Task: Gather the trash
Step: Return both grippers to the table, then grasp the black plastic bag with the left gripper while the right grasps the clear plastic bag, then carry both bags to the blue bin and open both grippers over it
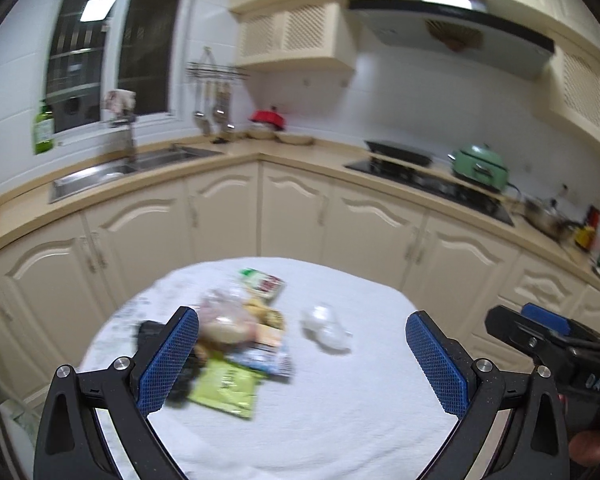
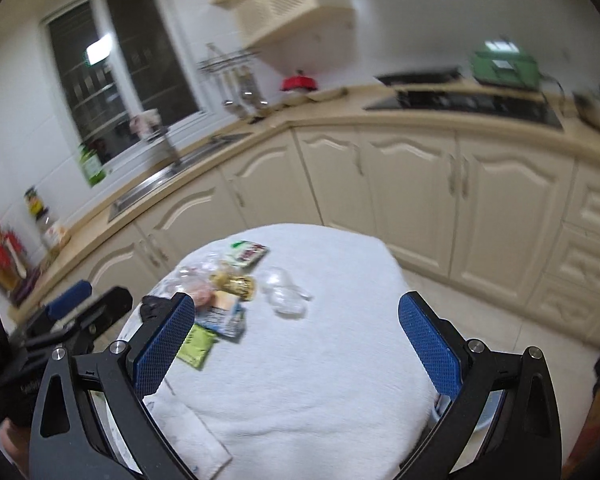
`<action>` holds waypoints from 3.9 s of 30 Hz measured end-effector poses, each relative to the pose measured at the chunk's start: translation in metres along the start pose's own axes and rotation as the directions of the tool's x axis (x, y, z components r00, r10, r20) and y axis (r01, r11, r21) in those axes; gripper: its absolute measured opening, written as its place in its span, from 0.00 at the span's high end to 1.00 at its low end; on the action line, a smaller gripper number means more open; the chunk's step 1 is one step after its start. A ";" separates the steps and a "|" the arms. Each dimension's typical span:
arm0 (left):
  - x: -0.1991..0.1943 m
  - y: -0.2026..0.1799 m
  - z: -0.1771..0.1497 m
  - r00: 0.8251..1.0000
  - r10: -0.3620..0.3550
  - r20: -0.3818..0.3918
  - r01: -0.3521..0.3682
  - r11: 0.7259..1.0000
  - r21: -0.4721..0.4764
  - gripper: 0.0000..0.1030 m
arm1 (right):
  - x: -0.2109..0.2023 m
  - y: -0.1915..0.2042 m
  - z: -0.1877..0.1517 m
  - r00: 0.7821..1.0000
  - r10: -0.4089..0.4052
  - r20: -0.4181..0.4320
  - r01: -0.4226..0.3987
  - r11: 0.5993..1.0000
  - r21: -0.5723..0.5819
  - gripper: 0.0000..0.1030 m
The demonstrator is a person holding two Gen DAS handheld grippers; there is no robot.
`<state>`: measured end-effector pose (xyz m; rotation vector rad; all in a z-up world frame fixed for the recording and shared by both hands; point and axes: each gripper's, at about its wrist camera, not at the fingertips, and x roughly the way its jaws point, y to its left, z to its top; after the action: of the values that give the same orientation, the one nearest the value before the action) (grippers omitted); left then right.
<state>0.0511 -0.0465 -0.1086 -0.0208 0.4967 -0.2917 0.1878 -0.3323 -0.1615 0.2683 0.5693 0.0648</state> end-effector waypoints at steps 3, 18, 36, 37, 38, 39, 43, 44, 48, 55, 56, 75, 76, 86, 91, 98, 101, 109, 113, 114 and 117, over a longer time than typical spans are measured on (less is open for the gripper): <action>-0.015 0.009 -0.002 0.999 0.045 0.022 -0.044 0.999 -0.024 0.01 | -0.001 0.025 0.002 1.000 0.021 0.014 -0.020 0.998 -0.064 0.00; -0.024 0.043 -0.033 0.981 0.182 -0.066 -0.189 0.973 -0.130 0.01 | 0.038 0.077 0.001 0.998 0.062 -0.034 -0.068 0.977 -0.203 0.00; 0.177 0.074 -0.009 0.923 0.201 -0.328 -0.271 0.945 -0.182 0.01 | 0.211 0.002 -0.015 0.949 -0.079 -0.304 0.050 0.993 -0.102 0.03; 0.186 0.075 -0.008 0.926 0.190 -0.327 -0.260 0.947 -0.188 0.01 | 0.219 0.003 -0.017 0.946 -0.080 -0.315 0.047 0.993 -0.109 0.04; 0.194 0.075 -0.008 0.926 0.184 -0.329 -0.256 0.948 -0.191 0.01 | 0.230 0.003 -0.019 0.941 -0.083 -0.328 0.047 0.992 -0.115 0.06; 0.203 0.076 -0.007 0.929 0.171 -0.329 -0.245 0.949 -0.199 0.01 | 0.239 0.003 -0.021 0.936 -0.086 -0.341 0.047 0.992 -0.120 0.10; 0.228 0.086 -0.008 0.945 0.103 -0.310 -0.185 0.950 -0.251 0.29 | 0.273 0.001 -0.034 0.905 -0.086 -0.417 0.039 0.992 -0.120 0.48; 0.231 0.087 -0.007 0.948 0.088 -0.306 -0.172 0.951 -0.258 0.32 | 0.271 0.002 -0.035 0.914 -0.094 -0.396 0.044 0.990 -0.135 0.53; 0.240 0.093 -0.001 0.950 0.082 -0.301 -0.159 0.957 -0.242 0.38 | 0.260 -0.001 -0.036 0.917 -0.039 -0.396 0.003 0.996 -0.092 0.62; 0.226 0.104 0.006 0.961 0.127 -0.248 -0.183 0.958 -0.220 0.39 | 0.220 -0.007 -0.036 0.935 0.017 -0.354 -0.032 0.999 -0.035 0.63; 0.223 0.105 0.007 0.962 0.132 -0.239 -0.186 0.958 -0.218 0.39 | 0.216 -0.007 -0.036 0.937 0.020 -0.349 -0.033 0.999 -0.032 0.63; 0.127 -0.025 0.020 0.998 -0.034 -0.055 0.032 0.999 -0.034 0.39 | 0.034 -0.088 -0.023 0.995 -0.008 -0.101 0.019 0.994 0.105 0.63; 0.120 -0.031 0.018 0.997 -0.053 -0.047 0.052 0.998 -0.024 0.39 | 0.024 -0.098 -0.023 0.996 -0.024 -0.086 0.034 0.993 0.115 0.63; 0.141 -0.102 0.021 0.955 -0.289 -0.073 0.294 0.952 0.089 0.39 | -0.053 -0.203 -0.041 0.974 -0.226 -0.027 0.225 0.937 0.267 0.63; 0.193 -0.157 0.010 0.896 -0.391 -0.209 0.422 0.897 0.130 0.39 | -0.055 -0.261 -0.068 0.947 -0.304 -0.106 0.322 0.879 0.351 0.63; 0.253 -0.213 -0.008 0.831 -0.426 -0.358 0.504 0.848 0.161 0.39 | -0.040 -0.308 -0.084 0.941 -0.299 -0.158 0.338 0.847 0.411 0.63; 0.276 -0.234 -0.008 0.816 -0.422 -0.394 0.518 0.837 0.177 0.39 | -0.034 -0.323 -0.089 0.941 -0.293 -0.171 0.338 0.838 0.429 0.63; 0.362 -0.327 0.009 0.780 -0.382 -0.495 0.538 0.813 0.221 0.39 | 0.004 -0.366 -0.107 0.937 -0.249 -0.246 0.342 0.801 0.491 0.63; 0.416 -0.369 0.002 0.747 -0.315 -0.586 0.544 0.796 0.265 0.31 | 0.036 -0.392 -0.124 0.926 -0.212 -0.311 0.352 0.780 0.517 0.57; 0.430 -0.380 0.001 0.739 -0.297 -0.605 0.540 0.798 0.268 0.24 | 0.044 -0.398 -0.130 0.919 -0.218 -0.330 0.370 0.767 0.524 0.42; 0.451 -0.386 -0.003 0.750 -0.247 -0.614 0.500 0.819 0.281 0.13 | 0.050 -0.413 -0.150 0.913 -0.213 -0.347 0.389 0.713 0.584 0.21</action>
<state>0.3237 -0.5432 -0.2868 0.4168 1.0076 -0.8327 0.1435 -0.6881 -0.4197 0.8497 0.8832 -0.4417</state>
